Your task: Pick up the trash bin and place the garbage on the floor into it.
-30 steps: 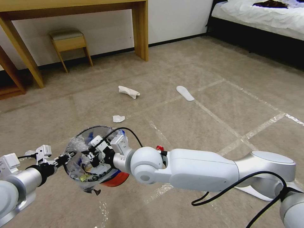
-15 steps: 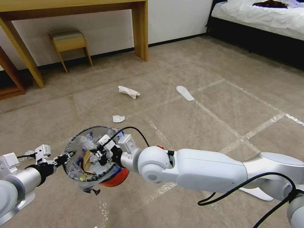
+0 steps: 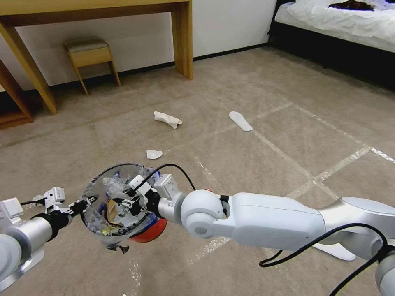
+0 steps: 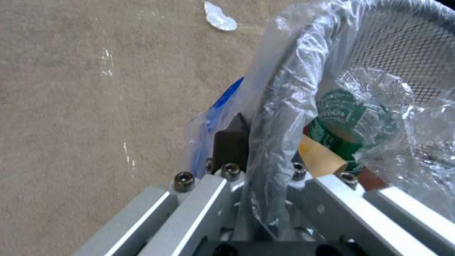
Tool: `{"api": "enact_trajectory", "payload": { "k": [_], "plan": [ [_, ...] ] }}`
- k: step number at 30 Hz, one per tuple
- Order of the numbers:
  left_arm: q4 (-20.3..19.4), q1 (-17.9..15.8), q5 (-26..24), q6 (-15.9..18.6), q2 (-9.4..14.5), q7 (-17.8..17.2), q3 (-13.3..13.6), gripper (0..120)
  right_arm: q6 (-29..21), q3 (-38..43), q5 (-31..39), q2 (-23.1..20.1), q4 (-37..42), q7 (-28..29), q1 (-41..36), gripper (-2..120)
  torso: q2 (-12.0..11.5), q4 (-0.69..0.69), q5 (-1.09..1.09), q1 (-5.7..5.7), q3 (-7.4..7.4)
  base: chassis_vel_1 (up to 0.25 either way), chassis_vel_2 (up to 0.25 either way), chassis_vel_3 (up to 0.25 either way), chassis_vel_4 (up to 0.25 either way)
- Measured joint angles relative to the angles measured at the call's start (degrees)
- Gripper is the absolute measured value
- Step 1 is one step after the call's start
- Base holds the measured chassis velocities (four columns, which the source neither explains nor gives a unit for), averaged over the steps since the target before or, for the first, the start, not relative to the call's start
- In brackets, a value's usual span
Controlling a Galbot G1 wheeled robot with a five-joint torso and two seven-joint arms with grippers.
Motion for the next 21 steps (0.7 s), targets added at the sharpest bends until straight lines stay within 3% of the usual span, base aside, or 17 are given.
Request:
{"api": "enact_trajectory", "payload": {
  "k": [2, 4, 10, 15, 17, 18, 19, 21],
  "plan": [
    [0.11, -0.02, -0.09, 0.00, 0.08, 0.19, -0.02, 1, -0.03, 0.16, 0.24, -0.16, 0.33, 0.12, 0.26, 64, 0.00, 0.00, 0.00, 0.00, 0.00, 0.000, 0.000, 0.000, 0.000],
    [0.19, -0.06, -0.14, 0.01, 0.12, 0.22, -0.01, 1, -0.07, 0.34, 0.48, -0.26, 0.58, 0.12, 0.40, 68, 0.00, 0.00, 0.00, 0.00, 0.00, 0.000, 0.000, 0.000, 0.000],
    [0.14, -0.23, -0.32, 0.05, 0.31, 0.36, 0.20, 1, -1.05, 1.89, 2.02, -1.29, 2.89, 1.28, 1.41, 93, 0.00, 0.00, 0.00, 0.00, 0.00, 0.000, 0.000, 0.000, 0.000],
    [0.05, -0.23, -0.48, 0.08, 0.44, 0.42, 0.25, 1, -1.31, 2.40, 2.66, -2.49, 4.59, 1.74, 2.07, 99, 0.00, 0.00, 0.00, 0.00, 0.00, 0.000, 0.000, 0.000, 0.000],
    [0.32, -0.12, -0.38, 0.09, 0.38, 0.25, 0.20, 1, -1.48, 2.75, 2.79, -2.93, 5.34, 2.21, 2.27, 100, 0.00, -0.07, -0.01, 0.00, 0.00, 0.000, 0.000, 0.000, 0.000],
    [0.98, -0.04, 0.39, -0.26, 0.28, -0.83, -0.28, 1, -1.60, 3.43, 2.76, -3.76, 5.31, 3.23, 2.63, 100, 0.01, 0.08, -0.03, 0.00, 0.00, 0.000, 0.000, 0.000, 0.000],
    [0.96, -0.05, 0.50, -0.41, 0.16, -0.94, -0.25, 1, -1.71, 3.34, 3.04, -3.96, 6.16, 3.10, 2.60, 100, 0.00, -0.03, 0.04, 0.00, 0.00, 0.000, 0.000, 0.000, 0.000],
    [0.84, -0.01, 0.42, -0.07, -0.11, -0.90, 0.10, 1, -1.71, 3.50, 3.03, -4.34, 6.19, 3.30, 2.63, 100, 0.01, 0.04, 0.00, 0.00, 0.00, 0.000, 0.000, 0.000, 0.000]
  ]
}}
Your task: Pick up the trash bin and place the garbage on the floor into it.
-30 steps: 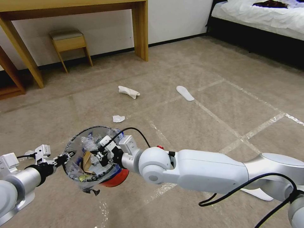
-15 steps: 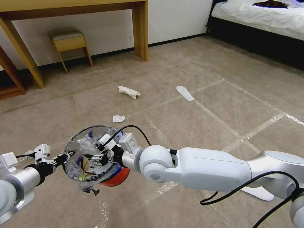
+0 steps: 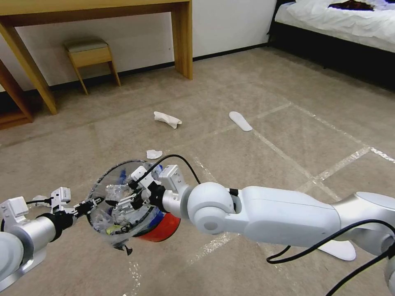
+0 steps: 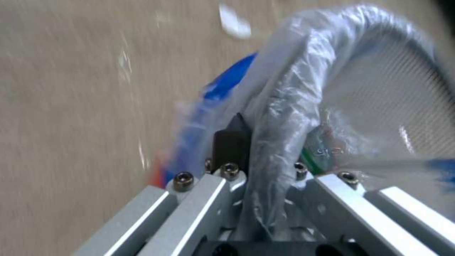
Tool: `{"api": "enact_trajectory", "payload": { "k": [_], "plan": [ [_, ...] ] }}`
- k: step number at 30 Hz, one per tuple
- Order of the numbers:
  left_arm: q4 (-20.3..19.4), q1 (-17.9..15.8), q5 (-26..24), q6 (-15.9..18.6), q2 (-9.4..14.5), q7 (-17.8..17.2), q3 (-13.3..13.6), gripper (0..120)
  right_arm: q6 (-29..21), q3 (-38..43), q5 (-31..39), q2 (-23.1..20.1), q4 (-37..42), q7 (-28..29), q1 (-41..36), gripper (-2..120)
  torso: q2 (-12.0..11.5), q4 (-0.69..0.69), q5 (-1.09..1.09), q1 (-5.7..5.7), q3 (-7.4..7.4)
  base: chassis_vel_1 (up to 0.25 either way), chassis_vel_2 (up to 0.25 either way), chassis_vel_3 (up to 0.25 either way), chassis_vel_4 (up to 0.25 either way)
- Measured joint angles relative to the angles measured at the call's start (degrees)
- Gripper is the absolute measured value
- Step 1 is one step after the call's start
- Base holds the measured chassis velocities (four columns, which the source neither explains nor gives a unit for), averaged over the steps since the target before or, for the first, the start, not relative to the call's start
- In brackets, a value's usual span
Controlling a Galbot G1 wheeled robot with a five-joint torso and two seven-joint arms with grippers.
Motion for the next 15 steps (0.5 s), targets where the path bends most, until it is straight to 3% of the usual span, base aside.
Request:
{"api": "enact_trajectory", "payload": {
  "k": [1, 4, 7, 15],
  "plan": [
    [-0.15, 0.04, -0.07, 0.04, -0.19, 0.14, 0.18, 1, -0.03, 0.01, 0.02, -0.14, 0.24, -0.03, -0.03, 100, 0.00, -0.05, -0.08, 0.00, 0.01, 0.000, 0.000, 0.000, 0.000],
    [-0.55, 0.18, 0.17, -0.08, -0.48, 0.21, 0.15, 1, -0.03, 0.30, 0.01, -0.38, 0.51, 0.03, -0.27, 100, 0.00, -0.06, 0.06, 0.00, -0.01, 0.000, 0.000, 0.000, 0.000],
    [-0.71, 0.59, 0.28, -0.02, -0.75, 0.23, 0.12, 1, -0.03, 0.61, -0.02, -0.56, 0.73, 0.06, -0.42, 100, 0.00, -0.05, -0.03, 0.00, 0.00, 0.000, 0.000, 0.000, 0.000],
    [-1.40, 1.38, 0.36, -0.01, -0.98, 0.35, -0.51, 1, -0.03, 1.34, 0.00, -0.45, 1.16, 0.04, -0.49, 100, 0.00, -0.04, 0.00, 0.00, 0.00, 0.000, 0.000, 0.000, 0.000]
  ]
}}
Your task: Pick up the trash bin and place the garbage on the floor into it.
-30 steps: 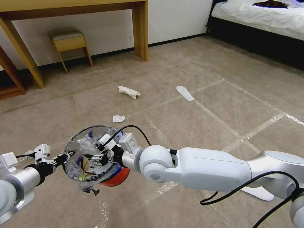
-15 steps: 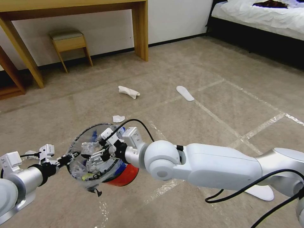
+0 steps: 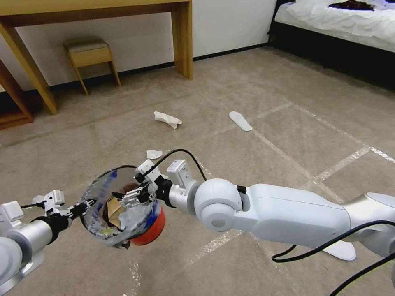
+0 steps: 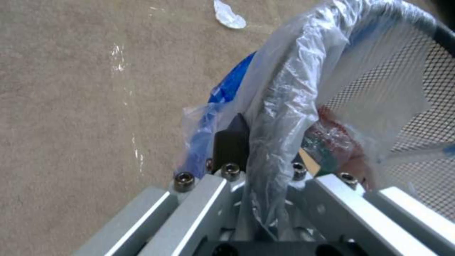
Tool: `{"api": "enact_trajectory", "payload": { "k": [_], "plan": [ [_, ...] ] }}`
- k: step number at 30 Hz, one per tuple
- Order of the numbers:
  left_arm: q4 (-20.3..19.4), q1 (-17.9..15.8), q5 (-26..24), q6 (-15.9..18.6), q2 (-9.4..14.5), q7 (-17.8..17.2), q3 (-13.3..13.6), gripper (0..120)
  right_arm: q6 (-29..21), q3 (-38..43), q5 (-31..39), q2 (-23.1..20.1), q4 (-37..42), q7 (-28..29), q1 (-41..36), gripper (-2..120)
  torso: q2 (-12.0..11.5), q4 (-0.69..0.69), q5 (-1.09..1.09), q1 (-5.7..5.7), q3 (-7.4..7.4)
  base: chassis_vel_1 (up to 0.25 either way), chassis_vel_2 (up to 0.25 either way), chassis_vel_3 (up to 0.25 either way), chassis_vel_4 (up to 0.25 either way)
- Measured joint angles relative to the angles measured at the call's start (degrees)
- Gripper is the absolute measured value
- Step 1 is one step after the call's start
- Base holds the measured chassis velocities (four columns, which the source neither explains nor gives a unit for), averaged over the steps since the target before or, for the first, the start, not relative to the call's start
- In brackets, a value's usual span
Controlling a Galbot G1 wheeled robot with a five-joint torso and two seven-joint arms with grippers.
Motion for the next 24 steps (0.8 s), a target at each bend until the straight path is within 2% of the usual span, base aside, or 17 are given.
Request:
{"api": "enact_trajectory", "payload": {
  "k": [11, 24],
  "plan": [
    [-0.10, 0.58, 0.08, 0.04, 0.23, 0.13, -0.50, 1, 0.14, 4.88, 1.15, -0.54, 1.63, -0.32, 0.38, 100, 0.00, 0.00, 0.00, 0.00, 0.00, 0.000, 0.000, 0.000, 0.000],
    [-0.14, 0.94, -0.20, 0.08, 0.51, 0.14, -1.30, 1, 1.13, 16.19, 2.04, -3.52, 2.46, -1.73, -3.05, 100, 0.00, 0.00, 0.00, 0.00, 0.01, 0.000, 0.000, 0.000, 0.000]
  ]
}}
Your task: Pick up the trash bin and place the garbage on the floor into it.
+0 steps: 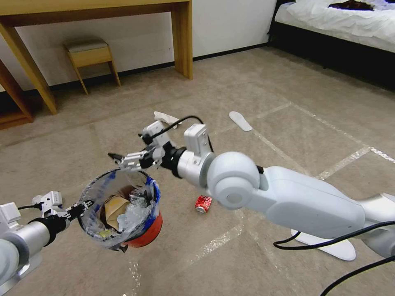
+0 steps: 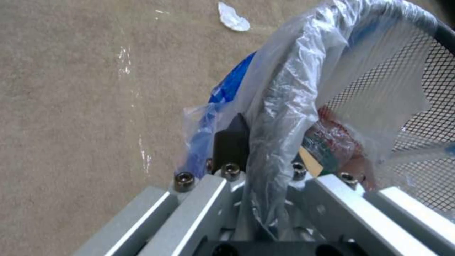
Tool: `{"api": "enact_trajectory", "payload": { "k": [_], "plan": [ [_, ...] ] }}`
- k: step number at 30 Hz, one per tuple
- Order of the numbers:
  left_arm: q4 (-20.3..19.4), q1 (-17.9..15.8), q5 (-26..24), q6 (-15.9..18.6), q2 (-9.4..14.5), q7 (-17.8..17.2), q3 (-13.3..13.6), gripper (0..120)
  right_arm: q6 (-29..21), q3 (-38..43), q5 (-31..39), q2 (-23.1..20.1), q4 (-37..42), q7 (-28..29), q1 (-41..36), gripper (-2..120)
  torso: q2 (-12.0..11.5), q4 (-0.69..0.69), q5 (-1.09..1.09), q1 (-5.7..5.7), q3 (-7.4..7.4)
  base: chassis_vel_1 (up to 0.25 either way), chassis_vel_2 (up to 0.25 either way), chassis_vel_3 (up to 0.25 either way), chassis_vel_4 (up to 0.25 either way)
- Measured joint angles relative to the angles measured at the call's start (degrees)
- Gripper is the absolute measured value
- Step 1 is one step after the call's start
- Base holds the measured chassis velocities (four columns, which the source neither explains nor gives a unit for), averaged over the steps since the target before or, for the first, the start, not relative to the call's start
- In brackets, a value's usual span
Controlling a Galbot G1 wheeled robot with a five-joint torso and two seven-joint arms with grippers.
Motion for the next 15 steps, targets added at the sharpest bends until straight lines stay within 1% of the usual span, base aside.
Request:
{"api": "enact_trajectory", "payload": {
  "k": [2, 3, 5, 6, 8, 9, 11, 12, 14, 15],
  "plan": [
    [-0.15, 0.25, -0.04, 0.00, -0.02, 0.00, -0.43, 1, 0.98, 2.75, -1.51, -1.05, 0.03, -0.54, -2.22, 100, 0.00, 0.00, 0.00, 0.00, 0.00, 0.000, 0.000, 0.000, 0.000],
    [-0.15, 0.25, -0.04, 0.00, -0.02, 0.00, -0.43, 1, 0.98, 2.75, -1.51, -1.05, 0.03, -0.54, -2.22, 100, 0.00, 0.00, 0.00, 0.00, 0.00, 0.000, 0.000, 0.000, 0.000],
    [-0.25, 0.87, -0.04, 0.00, -0.03, 0.01, -1.15, 1, 1.66, 7.80, -3.18, -2.61, 0.20, -1.73, -6.54, 100, 0.00, 0.00, 0.01, 0.00, 0.00, 0.000, 0.000, 0.000, 0.000],
    [-0.25, 0.87, -0.04, 0.00, -0.03, 0.01, -1.15, 1, 1.66, 7.80, -3.18, -2.61, 0.20, -1.73, -6.54, 100, 0.00, 0.00, 0.01, 0.00, 0.00, 0.000, 0.000, 0.000, 0.000],
    [-0.30, 1.40, 0.01, 0.00, -0.15, 0.01, -1.68, 1, 2.07, 11.57, -4.12, -3.64, 0.69, -2.25, -10.46, 100, 0.00, -0.01, 0.01, 0.00, 0.00, 0.000, 0.000, 0.000, 0.000],
    [-0.30, 1.40, 0.01, 0.00, -0.15, 0.01, -1.68, 1, 2.07, 11.57, -4.12, -3.64, 0.69, -2.25, -10.46, 100, 0.00, -0.01, 0.01, 0.00, 0.00, 0.000, 0.000, 0.000, 0.000],
    [-0.65, 1.88, 0.05, 0.00, -0.47, 0.02, -2.05, 1, 2.23, 15.89, -4.42, -4.56, 1.56, -2.49, -15.12, 100, 0.00, 0.02, 0.00, 0.00, 0.00, 0.000, 0.000, 0.000, 0.000],
    [-0.65, 1.88, 0.05, 0.00, -0.47, 0.02, -2.05, 1, 2.23, 15.89, -4.42, -4.56, 1.56, -2.49, -15.12, 100, 0.00, 0.02, 0.00, 0.00, 0.00, 0.000, 0.000, 0.000, 0.000],
    [-0.91, 2.09, 0.04, 0.00, -0.77, 0.03, -2.41, 1, 2.24, 19.45, -4.59, -5.67, 1.78, -2.48, -18.91, 100, -0.01, 0.00, 0.01, 0.00, 0.00, 0.000, 0.000, 0.000, 0.000],
    [-0.91, 2.09, 0.04, 0.00, -0.77, 0.03, -2.41, 1, 2.24, 19.45, -4.59, -5.67, 1.78, -2.48, -18.91, 100, -0.01, 0.00, 0.01, 0.00, 0.00, 0.000, 0.000, 0.000, 0.000]
  ]
}}
